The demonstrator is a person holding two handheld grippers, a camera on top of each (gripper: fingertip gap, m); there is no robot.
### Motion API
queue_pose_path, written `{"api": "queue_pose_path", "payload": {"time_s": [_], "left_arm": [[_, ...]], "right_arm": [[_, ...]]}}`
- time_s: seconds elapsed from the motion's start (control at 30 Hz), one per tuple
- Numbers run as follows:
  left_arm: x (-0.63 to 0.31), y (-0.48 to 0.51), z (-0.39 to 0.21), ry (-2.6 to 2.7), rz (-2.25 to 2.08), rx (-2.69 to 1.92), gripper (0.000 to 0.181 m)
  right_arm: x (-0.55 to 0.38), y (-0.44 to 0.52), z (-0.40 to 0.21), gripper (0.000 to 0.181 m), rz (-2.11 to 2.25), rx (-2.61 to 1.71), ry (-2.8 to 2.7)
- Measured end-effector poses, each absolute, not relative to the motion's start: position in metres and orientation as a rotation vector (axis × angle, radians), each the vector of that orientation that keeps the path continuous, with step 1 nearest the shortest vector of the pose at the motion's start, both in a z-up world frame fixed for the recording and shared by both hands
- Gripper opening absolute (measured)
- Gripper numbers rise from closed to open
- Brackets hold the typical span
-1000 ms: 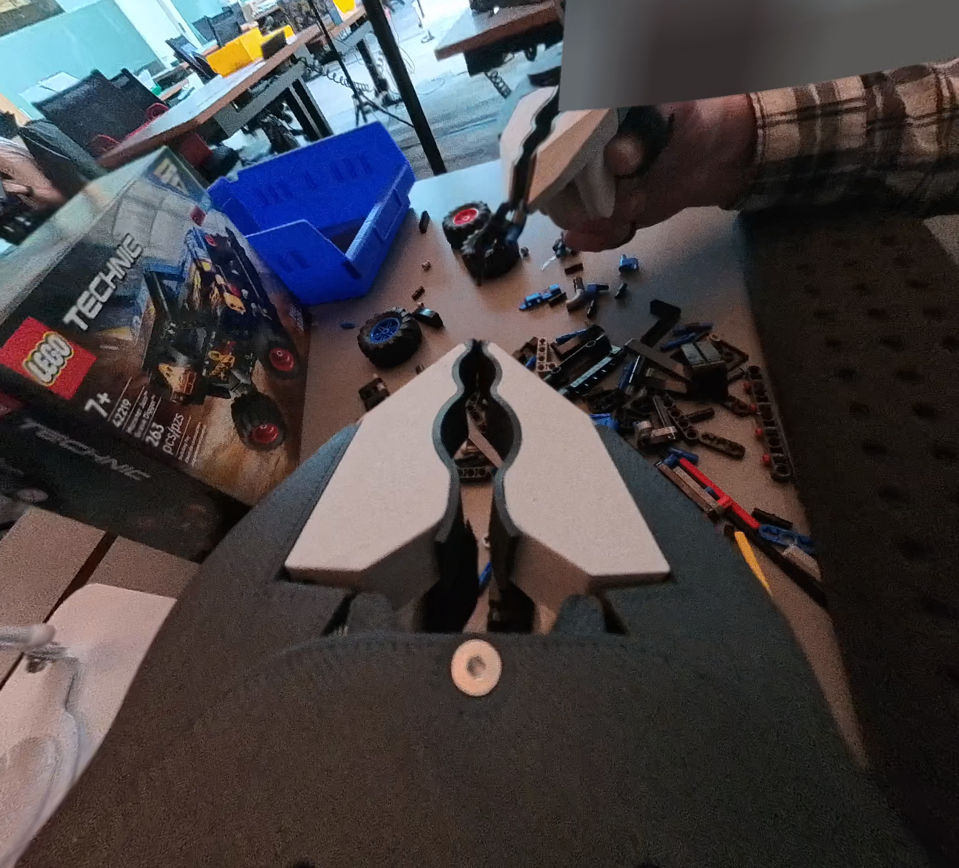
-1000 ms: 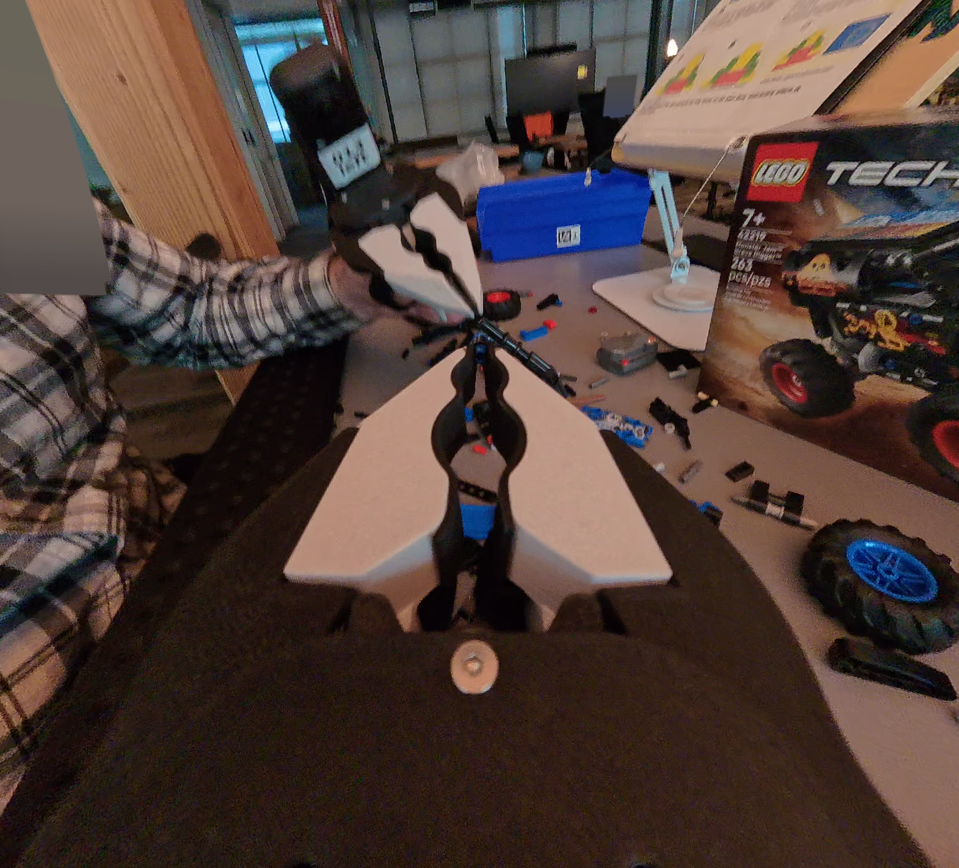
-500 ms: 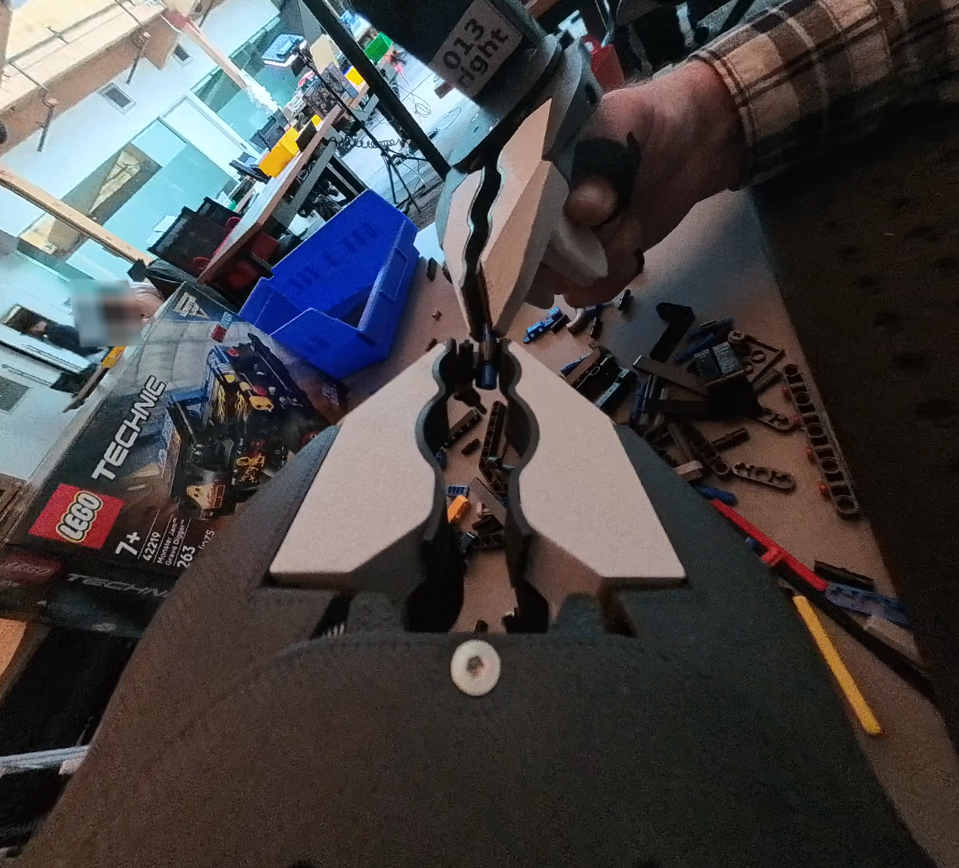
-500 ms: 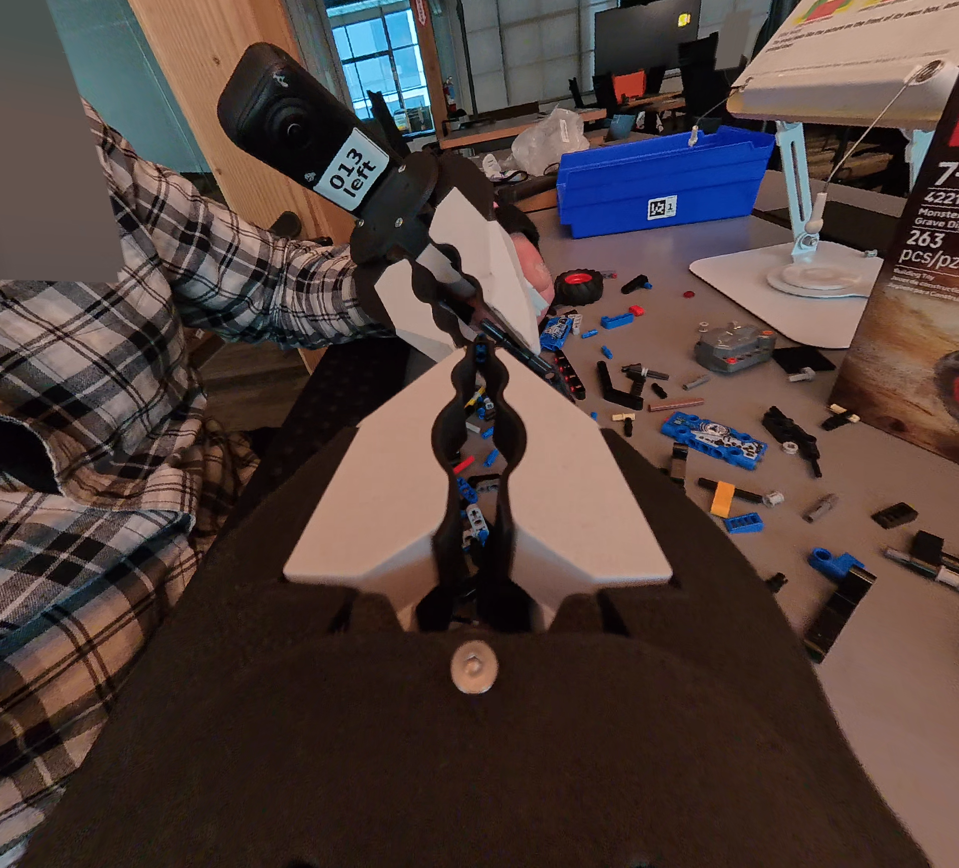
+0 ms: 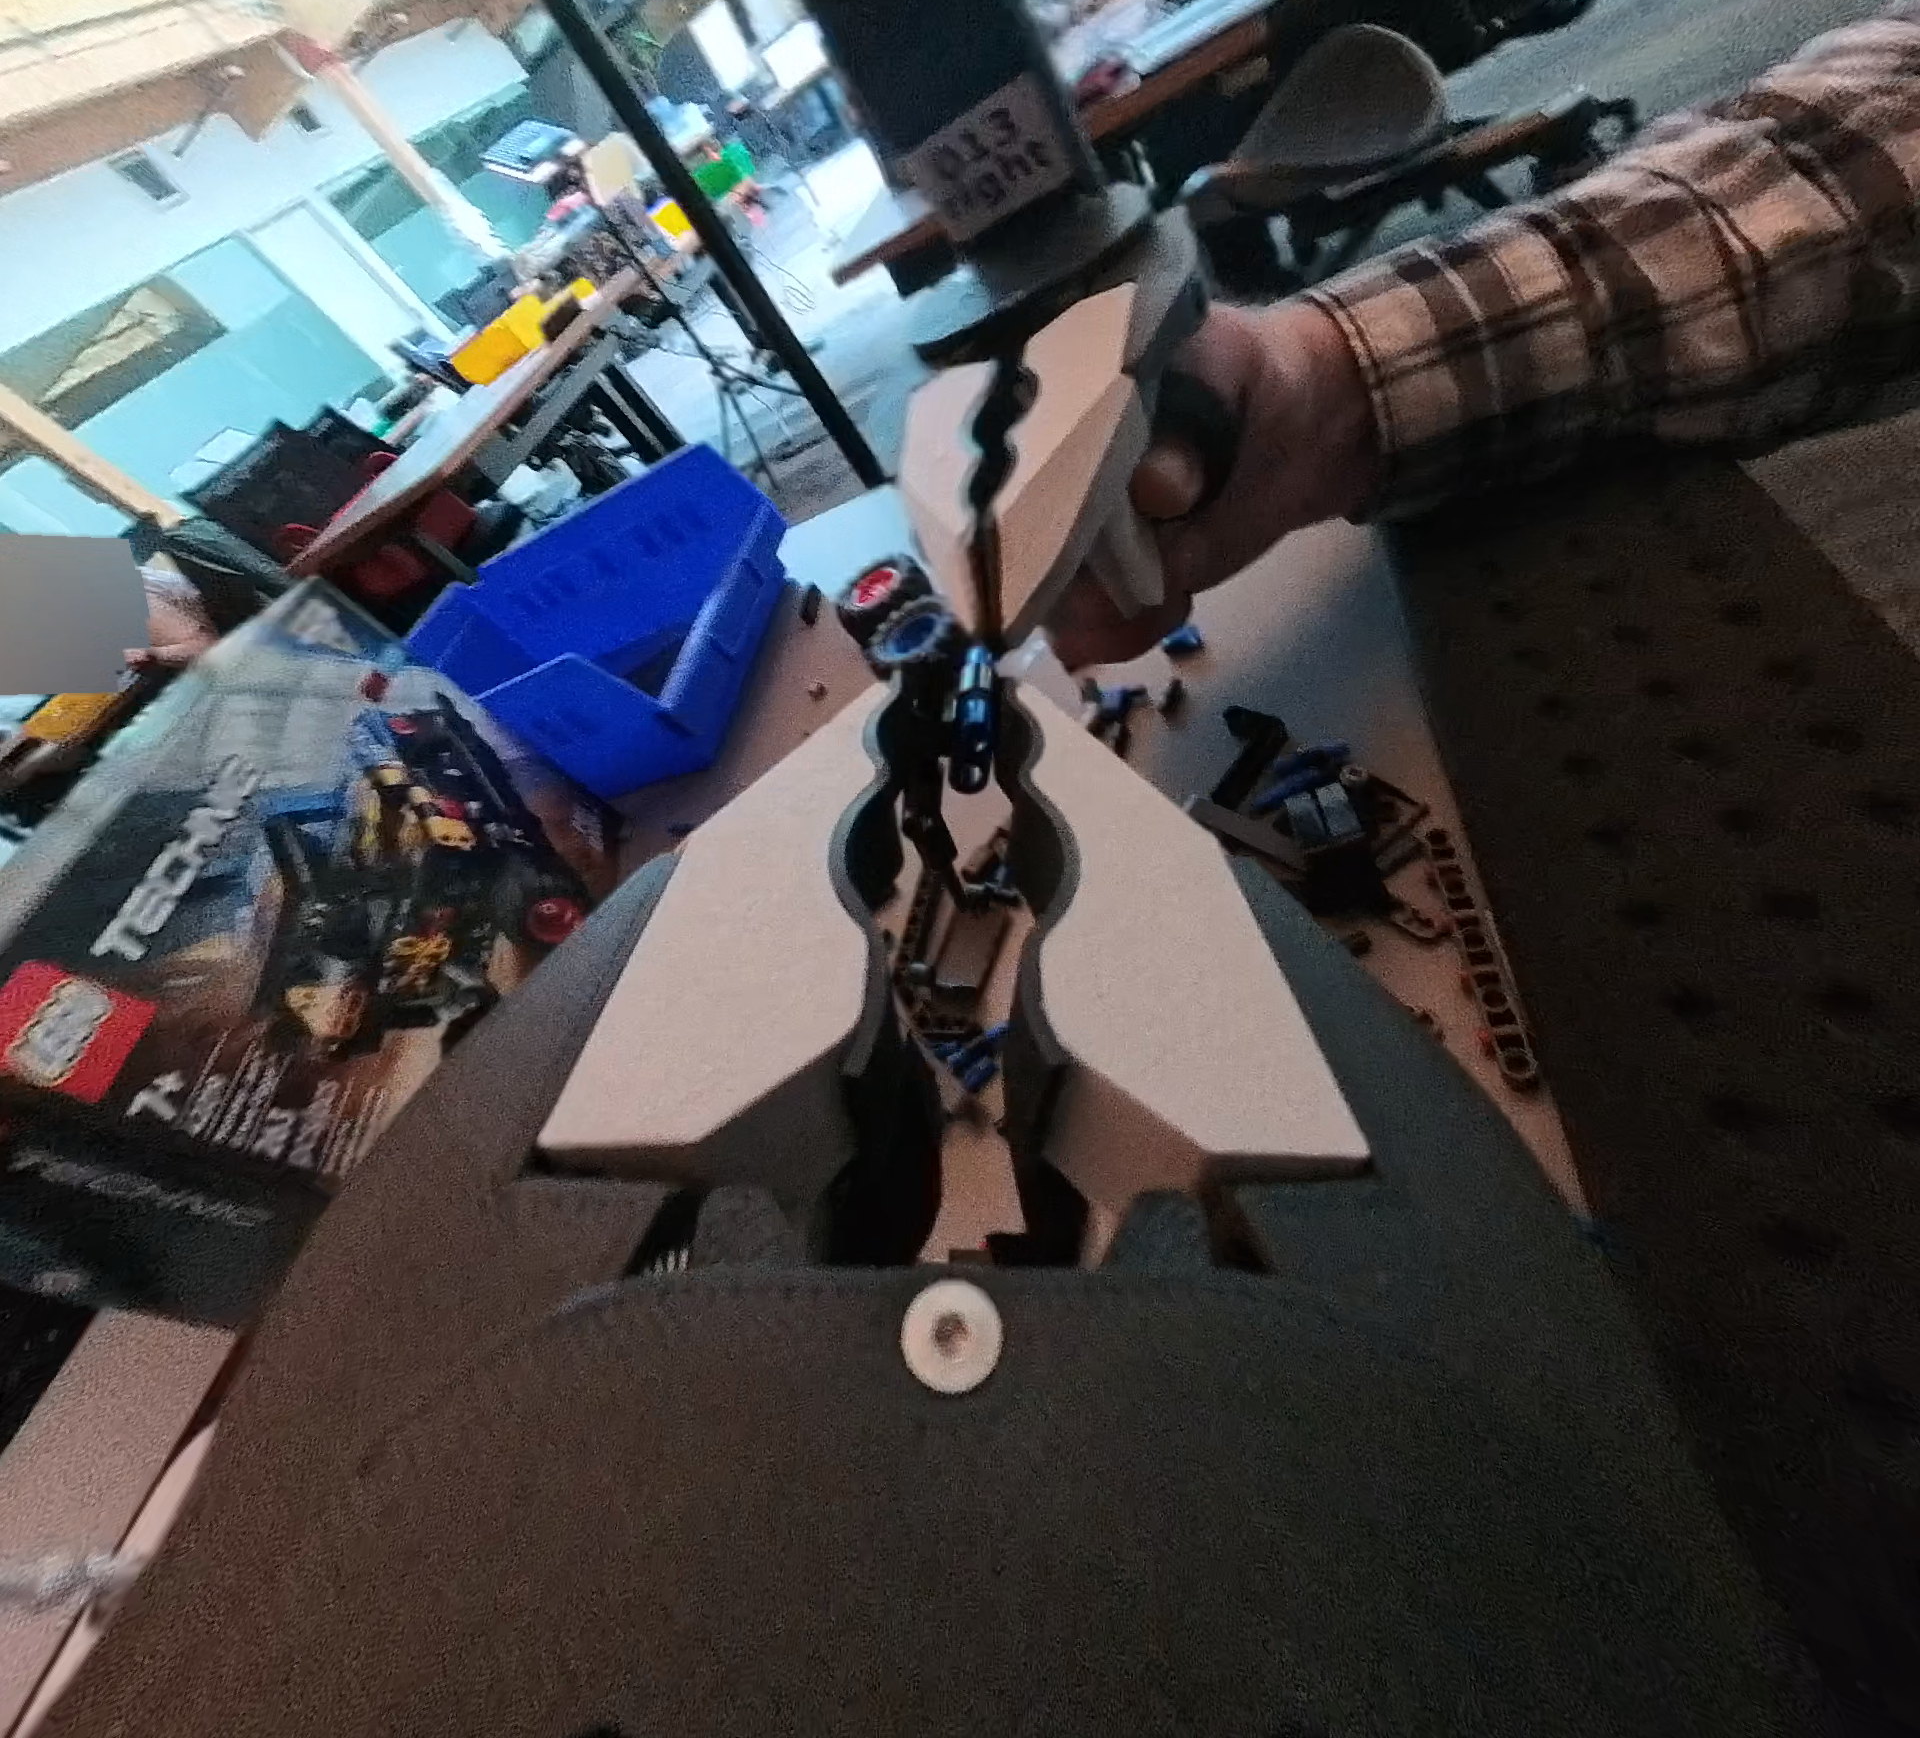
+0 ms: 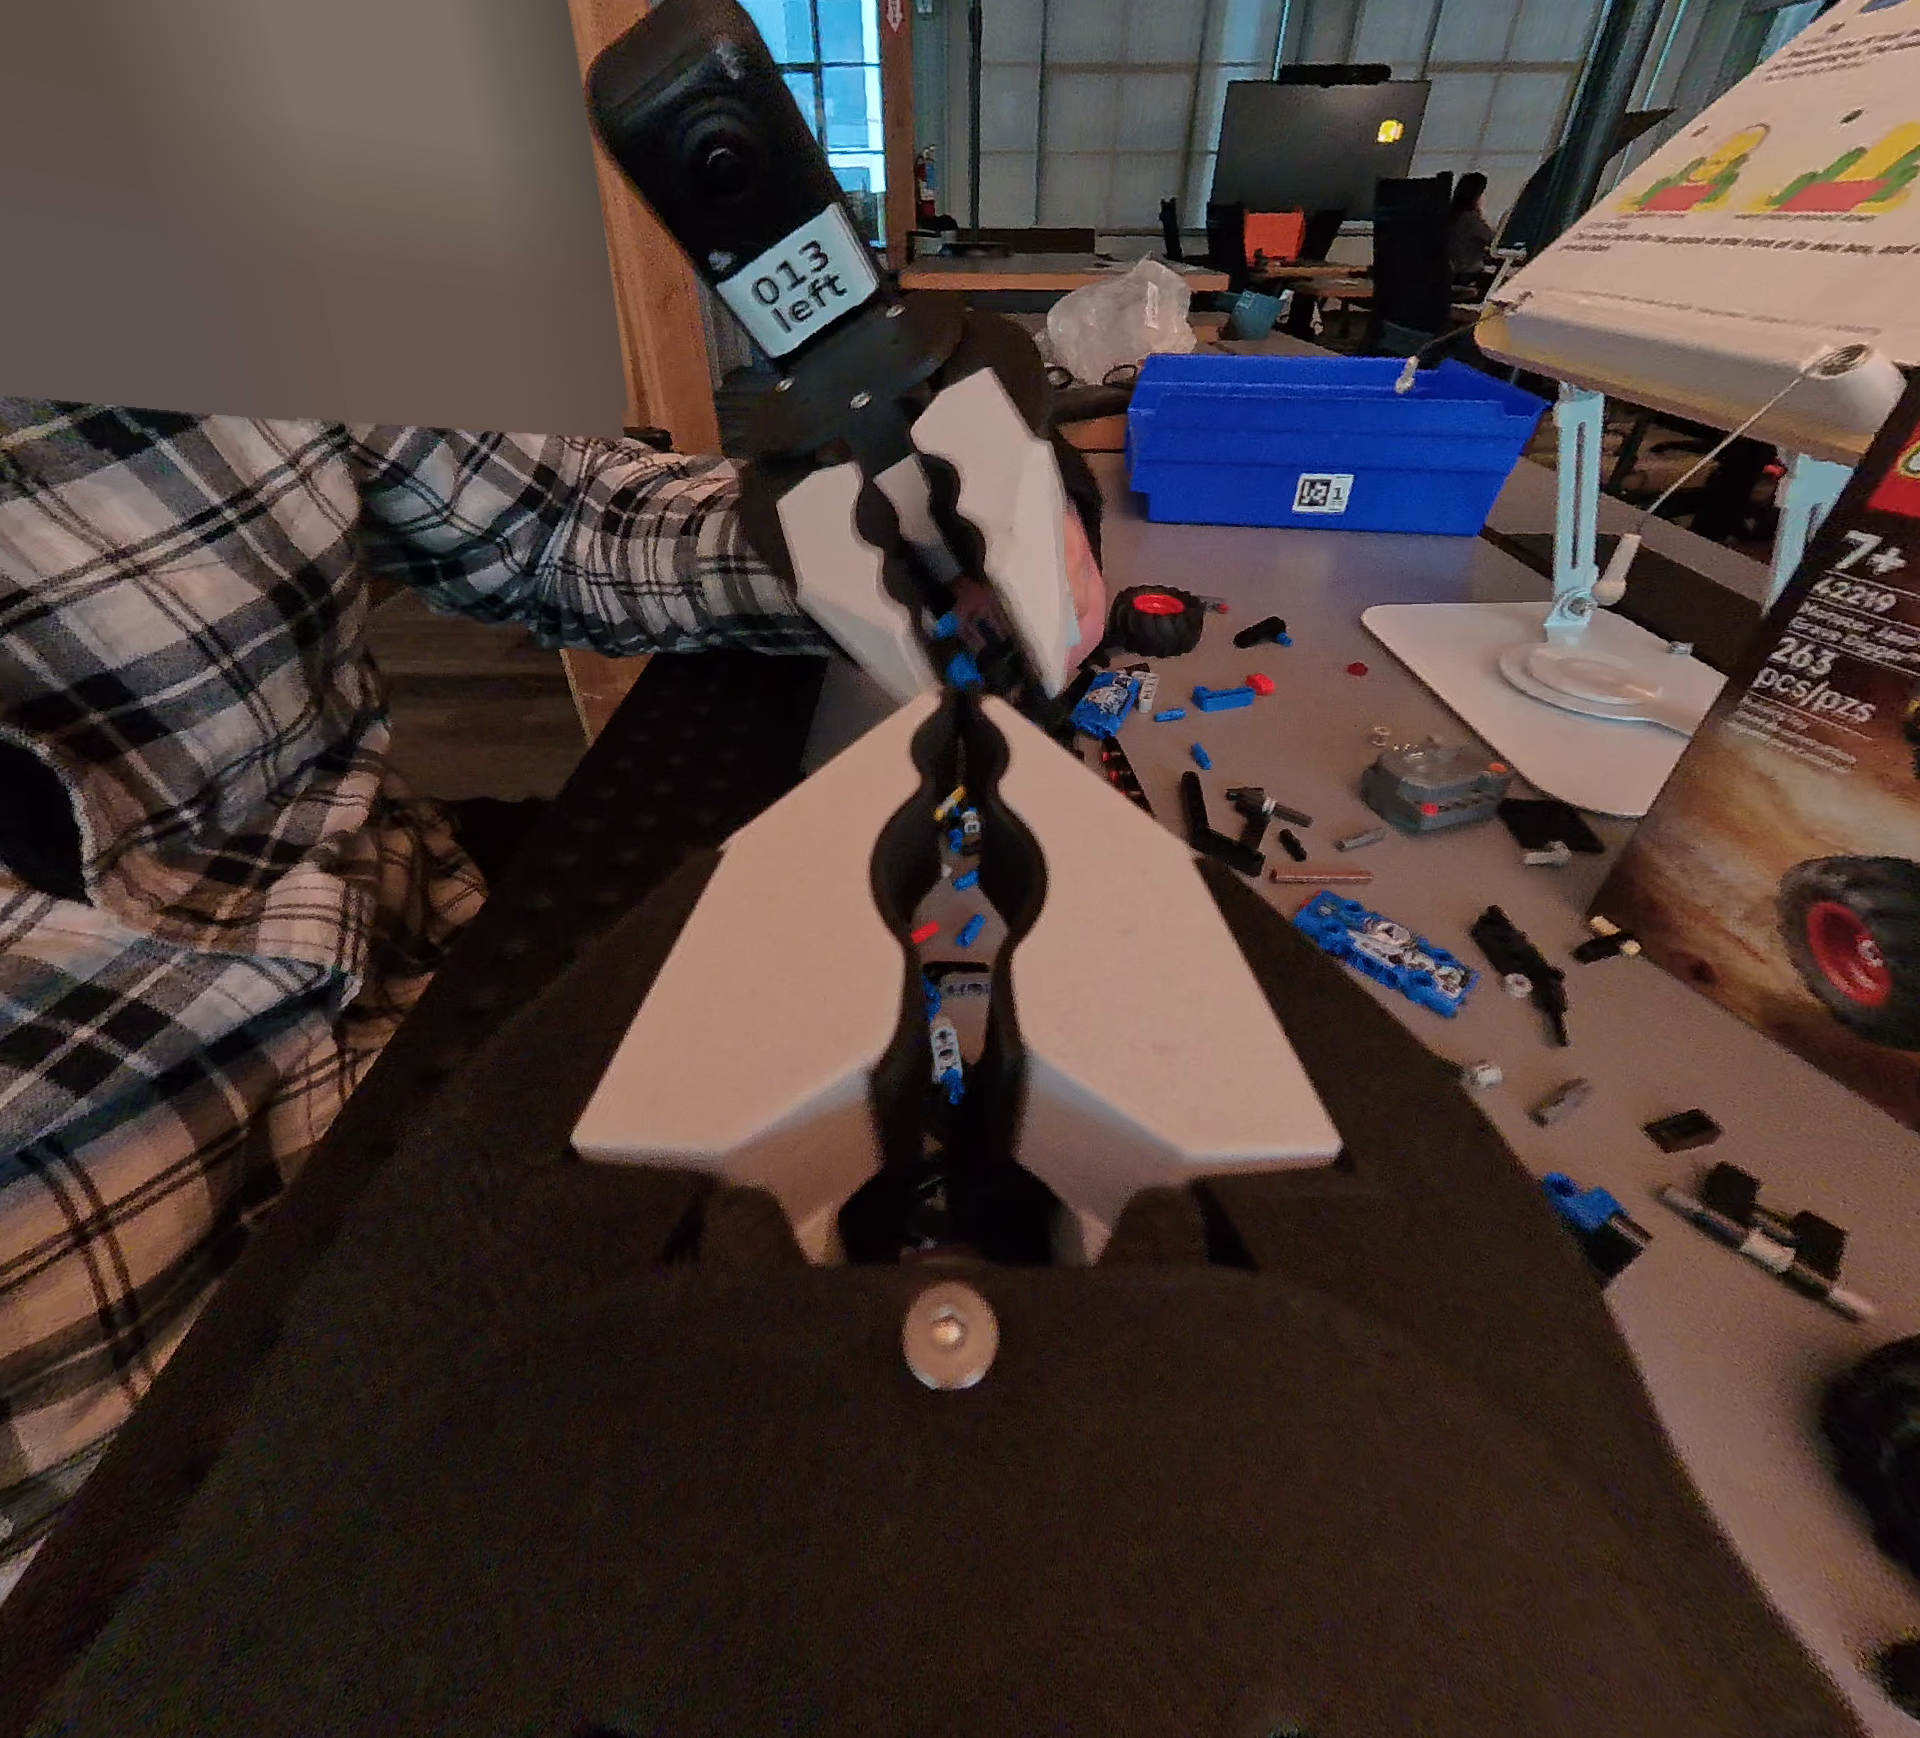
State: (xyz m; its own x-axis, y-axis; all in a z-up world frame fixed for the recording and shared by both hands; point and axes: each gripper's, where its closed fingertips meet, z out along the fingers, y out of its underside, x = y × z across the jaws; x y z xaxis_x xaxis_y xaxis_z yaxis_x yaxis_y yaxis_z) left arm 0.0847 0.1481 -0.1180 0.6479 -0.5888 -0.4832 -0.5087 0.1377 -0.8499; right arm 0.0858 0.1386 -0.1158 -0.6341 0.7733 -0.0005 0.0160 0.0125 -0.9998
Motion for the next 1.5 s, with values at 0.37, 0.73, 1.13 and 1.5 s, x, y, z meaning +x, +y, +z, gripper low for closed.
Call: {"api": "queue_pose_path", "payload": {"time_s": [0.37, 0.73, 1.13, 1.5], "left_arm": [[0.072, 0.15, -0.116, 0.92, -0.121, -1.518, 0.013], [0.086, 0.151, -0.121, 0.948, -0.154, -1.503, 0.013], [0.083, 0.157, -0.143, 0.962, -0.082, -1.57, 0.012], [0.075, 0.162, -0.13, 0.797, -0.371, -1.562, 0.013]], "right_arm": [[0.084, 0.151, -0.11, 0.0, 1.666, -0.88, -1.602], [0.081, 0.144, -0.113, 0.0, 1.664, -0.871, -1.625], [0.072, 0.143, -0.133, 0.0, 1.43, -0.898, -1.73], [0.062, 0.164, -0.147, 0.038, 1.239, -0.958, -1.725]]}}
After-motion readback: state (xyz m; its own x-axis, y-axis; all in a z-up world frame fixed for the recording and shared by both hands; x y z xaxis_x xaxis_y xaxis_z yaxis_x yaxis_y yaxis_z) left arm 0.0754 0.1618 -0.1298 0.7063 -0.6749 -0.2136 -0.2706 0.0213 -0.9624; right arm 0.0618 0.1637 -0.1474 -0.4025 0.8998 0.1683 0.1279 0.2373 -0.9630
